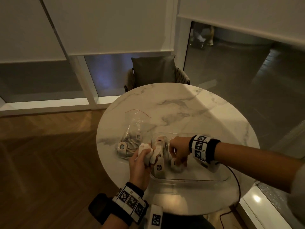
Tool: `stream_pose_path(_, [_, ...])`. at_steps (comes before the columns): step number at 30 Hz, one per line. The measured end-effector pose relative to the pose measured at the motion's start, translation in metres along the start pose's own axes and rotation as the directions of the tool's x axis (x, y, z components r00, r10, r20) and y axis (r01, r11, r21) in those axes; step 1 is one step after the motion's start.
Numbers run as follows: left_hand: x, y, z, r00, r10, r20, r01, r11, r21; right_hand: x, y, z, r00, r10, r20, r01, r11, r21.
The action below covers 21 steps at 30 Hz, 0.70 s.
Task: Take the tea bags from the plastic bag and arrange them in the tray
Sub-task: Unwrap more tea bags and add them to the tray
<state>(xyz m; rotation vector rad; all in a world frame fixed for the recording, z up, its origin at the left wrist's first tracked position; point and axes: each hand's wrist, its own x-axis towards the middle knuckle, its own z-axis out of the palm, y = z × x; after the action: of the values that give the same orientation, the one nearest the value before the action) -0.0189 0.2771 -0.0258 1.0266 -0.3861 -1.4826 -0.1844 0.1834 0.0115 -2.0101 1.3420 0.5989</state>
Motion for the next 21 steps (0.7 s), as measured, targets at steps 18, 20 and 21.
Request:
stream_pose_path(18, [-0.012,-0.005,0.005,1.000,-0.018,0.022,0.019,0.999,-0.047,0.017,0.013,-0.001,0.970,-0.061,-0.236,0.059,0.998,-0.016])
stream_pose_path(20, [-0.014,-0.005,0.006,0.998,-0.020,0.053,0.022,0.999,-0.023,0.015,0.015,-0.004,0.967,-0.060,-0.248,0.062,0.998,0.000])
stream_pose_path(21, [-0.015,-0.005,0.007,0.998,-0.018,0.061,0.018,1.000,-0.001,0.013,0.017,-0.005,0.965,-0.059,-0.255,0.064,0.998,0.014])
